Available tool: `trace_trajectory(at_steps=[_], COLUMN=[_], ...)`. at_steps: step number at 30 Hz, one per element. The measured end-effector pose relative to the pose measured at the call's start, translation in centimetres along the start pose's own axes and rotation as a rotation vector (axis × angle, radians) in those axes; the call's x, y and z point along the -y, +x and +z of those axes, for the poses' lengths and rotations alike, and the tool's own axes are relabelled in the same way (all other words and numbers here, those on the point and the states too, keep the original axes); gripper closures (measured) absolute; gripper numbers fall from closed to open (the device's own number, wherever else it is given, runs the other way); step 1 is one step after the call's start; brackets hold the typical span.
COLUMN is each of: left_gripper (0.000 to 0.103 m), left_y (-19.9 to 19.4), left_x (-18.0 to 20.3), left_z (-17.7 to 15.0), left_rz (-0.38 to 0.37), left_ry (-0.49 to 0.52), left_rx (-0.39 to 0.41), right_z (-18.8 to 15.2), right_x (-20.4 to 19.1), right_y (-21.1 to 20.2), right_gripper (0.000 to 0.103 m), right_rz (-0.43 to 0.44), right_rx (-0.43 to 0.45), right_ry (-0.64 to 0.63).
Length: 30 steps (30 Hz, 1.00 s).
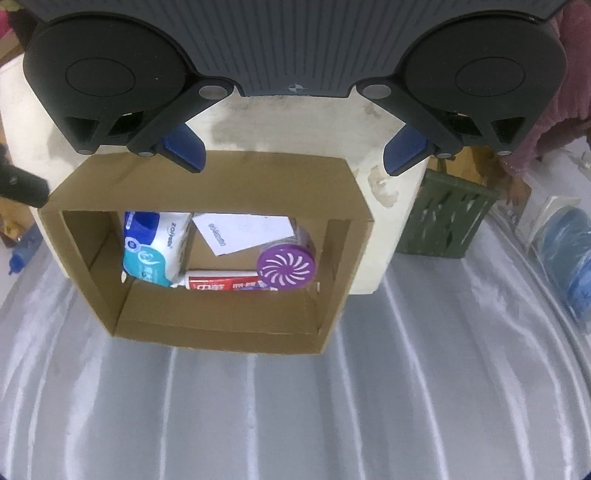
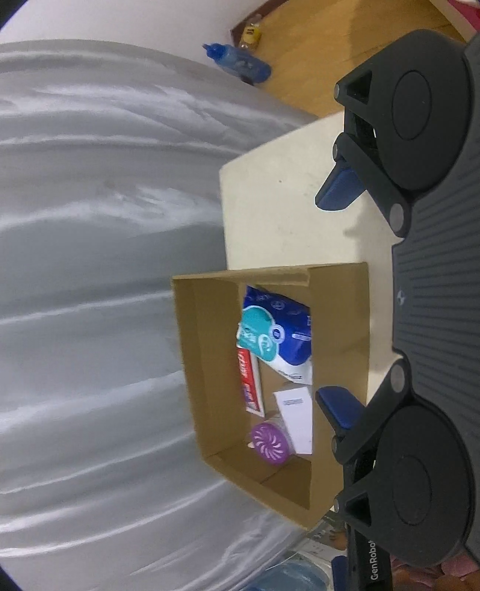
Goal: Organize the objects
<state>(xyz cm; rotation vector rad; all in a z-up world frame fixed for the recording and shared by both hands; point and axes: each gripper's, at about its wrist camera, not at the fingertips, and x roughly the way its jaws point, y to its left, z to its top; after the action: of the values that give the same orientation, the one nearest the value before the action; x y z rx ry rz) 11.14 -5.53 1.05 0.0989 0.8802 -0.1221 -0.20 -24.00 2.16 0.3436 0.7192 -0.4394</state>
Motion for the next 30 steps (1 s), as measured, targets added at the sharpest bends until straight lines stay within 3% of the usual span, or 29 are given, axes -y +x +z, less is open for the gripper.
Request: trace_trajectory(at_steps=[15,30], left_gripper=[0.000,0.000], left_y=[1.3,1.4], left_x=[2.5,3.4], left_z=[1.5,2.0], left_rz=[-0.072,-0.071], left_ry=[0.088,0.101], left_rx=[-0.005,0.000], right_z=[0.6,0.6], right_x=[-0.3,0.6], right_y=[3.1,4.0], right_gripper=[0.000,0.000], right_rz=[0.006,-0.004], right_rx=[-0.056,-0.083], right_ry=[-0.023,0.003])
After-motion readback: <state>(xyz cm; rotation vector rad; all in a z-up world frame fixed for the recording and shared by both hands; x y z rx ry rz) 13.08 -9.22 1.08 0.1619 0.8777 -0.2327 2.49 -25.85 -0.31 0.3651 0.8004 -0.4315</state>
